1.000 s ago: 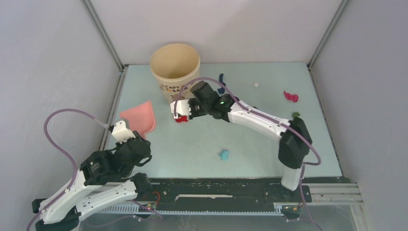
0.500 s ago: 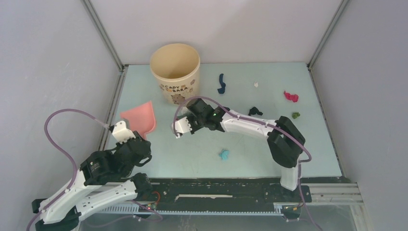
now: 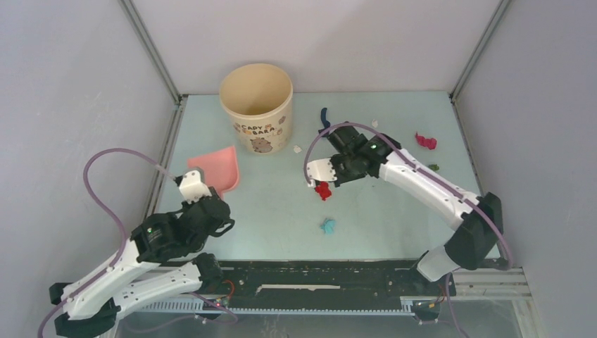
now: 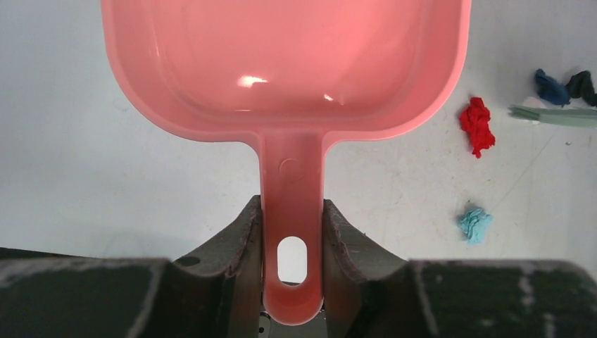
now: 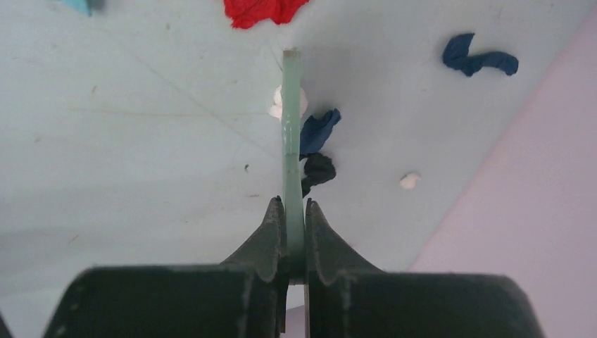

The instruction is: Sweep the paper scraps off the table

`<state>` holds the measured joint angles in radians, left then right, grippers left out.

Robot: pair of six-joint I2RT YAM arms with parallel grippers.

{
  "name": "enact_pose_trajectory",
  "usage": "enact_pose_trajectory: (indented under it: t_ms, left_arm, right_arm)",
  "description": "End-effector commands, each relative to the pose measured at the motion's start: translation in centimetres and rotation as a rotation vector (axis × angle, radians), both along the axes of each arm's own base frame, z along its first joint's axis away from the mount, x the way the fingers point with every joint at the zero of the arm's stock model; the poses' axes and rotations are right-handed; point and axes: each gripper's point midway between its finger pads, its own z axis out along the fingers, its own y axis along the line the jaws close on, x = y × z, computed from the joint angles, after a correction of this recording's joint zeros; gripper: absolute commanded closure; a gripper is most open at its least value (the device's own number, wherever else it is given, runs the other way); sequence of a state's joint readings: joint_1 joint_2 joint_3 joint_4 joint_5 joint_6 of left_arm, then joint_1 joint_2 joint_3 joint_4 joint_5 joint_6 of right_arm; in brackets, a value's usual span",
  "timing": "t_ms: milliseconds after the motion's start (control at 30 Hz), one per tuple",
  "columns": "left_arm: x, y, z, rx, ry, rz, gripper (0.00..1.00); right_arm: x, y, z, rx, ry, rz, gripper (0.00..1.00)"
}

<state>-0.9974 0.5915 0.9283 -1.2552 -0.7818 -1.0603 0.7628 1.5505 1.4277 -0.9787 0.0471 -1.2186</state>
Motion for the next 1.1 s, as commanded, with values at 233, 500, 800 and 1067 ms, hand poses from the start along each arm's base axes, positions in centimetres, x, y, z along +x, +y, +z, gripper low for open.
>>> enact_pose_trajectory:
  t_ms: [233,500,800,1067]
  left_arm:
    - [0.3,-7.5,-3.3,0.203,0.196,-0.395,1.0]
    - [-6.0,-15.1,-8.4,0.173,0.449,-0.839,1.0]
    - [-12.6,-17.3,-12.6,0.325,0.658,-1.115,1.0]
    - [-12.6,-18.7,-14.4,0.412,0.705,-1.093,1.0]
  right_arm:
    - [0.7,-2.3,8.0,0.442,0.058,-0.387,1.0]
    - [2.2,-7.3,9.1,0.731,0.241,-0.745,1.0]
    - [-5.1,-4.5,5.5,0.679,0.522,-0.697,1.0]
    - [-5.4,-3.3,0.4,0.475,0.478,-0.898,1.0]
